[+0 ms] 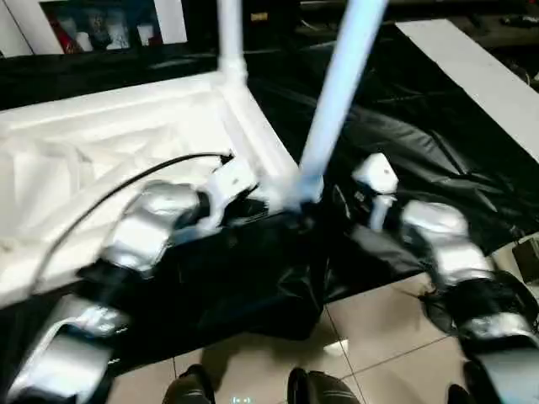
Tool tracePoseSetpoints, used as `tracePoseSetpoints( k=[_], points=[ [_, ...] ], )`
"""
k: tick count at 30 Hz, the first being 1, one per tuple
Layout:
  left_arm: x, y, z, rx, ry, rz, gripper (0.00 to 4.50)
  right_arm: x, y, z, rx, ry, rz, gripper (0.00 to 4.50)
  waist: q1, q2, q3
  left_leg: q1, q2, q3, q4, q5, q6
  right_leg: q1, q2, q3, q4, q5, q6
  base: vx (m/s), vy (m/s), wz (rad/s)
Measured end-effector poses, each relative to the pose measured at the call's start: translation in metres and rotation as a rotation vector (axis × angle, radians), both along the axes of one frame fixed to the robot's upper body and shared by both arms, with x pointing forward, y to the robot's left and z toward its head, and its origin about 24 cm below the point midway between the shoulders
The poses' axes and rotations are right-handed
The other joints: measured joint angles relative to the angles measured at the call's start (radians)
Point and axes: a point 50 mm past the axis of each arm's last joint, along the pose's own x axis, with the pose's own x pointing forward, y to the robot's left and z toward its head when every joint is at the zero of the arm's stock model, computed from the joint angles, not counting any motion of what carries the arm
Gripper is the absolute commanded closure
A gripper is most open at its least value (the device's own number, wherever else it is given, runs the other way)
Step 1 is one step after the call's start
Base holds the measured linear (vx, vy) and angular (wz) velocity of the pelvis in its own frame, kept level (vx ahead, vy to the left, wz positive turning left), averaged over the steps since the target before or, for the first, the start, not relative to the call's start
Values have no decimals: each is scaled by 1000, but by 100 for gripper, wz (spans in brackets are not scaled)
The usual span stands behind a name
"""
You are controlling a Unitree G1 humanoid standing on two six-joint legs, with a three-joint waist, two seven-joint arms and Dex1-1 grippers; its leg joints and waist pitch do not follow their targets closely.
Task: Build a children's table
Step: Rotate leg to tighten
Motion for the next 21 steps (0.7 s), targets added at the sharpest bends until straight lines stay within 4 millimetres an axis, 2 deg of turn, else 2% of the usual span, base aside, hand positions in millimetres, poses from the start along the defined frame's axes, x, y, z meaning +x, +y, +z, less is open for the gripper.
tracePoseSetpoints(
  k=[5,8,9,13,21],
  points=[
    [-14,6,-2,3,61,-118,450,-7,6,0,-10,23,103,60,8,0,0,0,0,0,0,0,0,-1,0,0,1,0,0,0,0,0],
    [-16,4,-3,6,75,-149,450,-10,8,-2,-18,37,141,60,19,0,0,0,0,0,1,0,0,0,0,0,1,0,0,0,0,0],
    [-17,4,-3,7,75,-152,450,-11,8,-3,-19,39,146,76,22,0,0,0,0,0,1,0,0,0,0,0,1,0,0,0,0,0],
    [-17,4,-2,6,75,-155,450,-12,9,-4,-24,53,160,86,22,0,0,0,0,0,1,0,0,0,0,0,1,0,0,0,0,0],
    [-18,5,-2,4,80,-158,450,-13,9,-6,-32,77,174,163,22,0,0,0,0,0,1,0,0,0,0,0,1,0,0,0,0,0]
  ],
)
